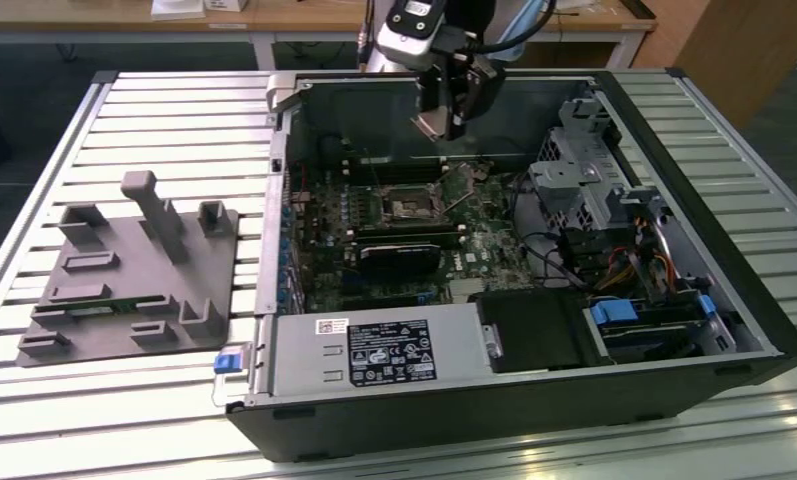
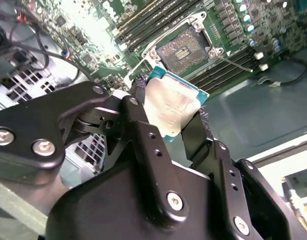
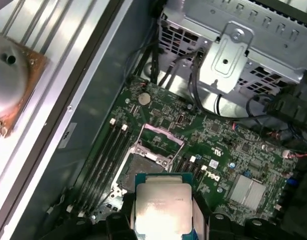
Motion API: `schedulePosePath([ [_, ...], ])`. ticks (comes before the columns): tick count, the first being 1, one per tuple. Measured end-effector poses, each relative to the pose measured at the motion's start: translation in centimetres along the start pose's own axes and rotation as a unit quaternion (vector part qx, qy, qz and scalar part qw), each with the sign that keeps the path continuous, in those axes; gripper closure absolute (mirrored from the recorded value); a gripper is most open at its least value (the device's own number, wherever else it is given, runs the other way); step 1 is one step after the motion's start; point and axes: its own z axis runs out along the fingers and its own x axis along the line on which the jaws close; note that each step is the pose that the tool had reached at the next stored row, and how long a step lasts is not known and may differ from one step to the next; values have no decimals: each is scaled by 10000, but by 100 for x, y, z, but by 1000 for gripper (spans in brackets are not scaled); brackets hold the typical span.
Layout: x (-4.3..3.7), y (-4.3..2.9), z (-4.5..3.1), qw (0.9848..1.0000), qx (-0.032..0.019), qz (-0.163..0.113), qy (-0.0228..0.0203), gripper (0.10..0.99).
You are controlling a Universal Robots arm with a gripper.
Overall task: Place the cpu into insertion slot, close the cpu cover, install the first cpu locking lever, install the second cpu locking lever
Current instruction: 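Place the cpu into insertion slot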
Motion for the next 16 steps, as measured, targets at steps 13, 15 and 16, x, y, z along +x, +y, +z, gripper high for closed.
schedulePosePath([
  [13, 29, -51, 90, 9978, 4, 665, -45, 549],
  [15, 34, -50, 117, 9970, 10, 771, -53, 549],
  [16, 35, -51, 129, 9964, 10, 844, -58, 549],
])
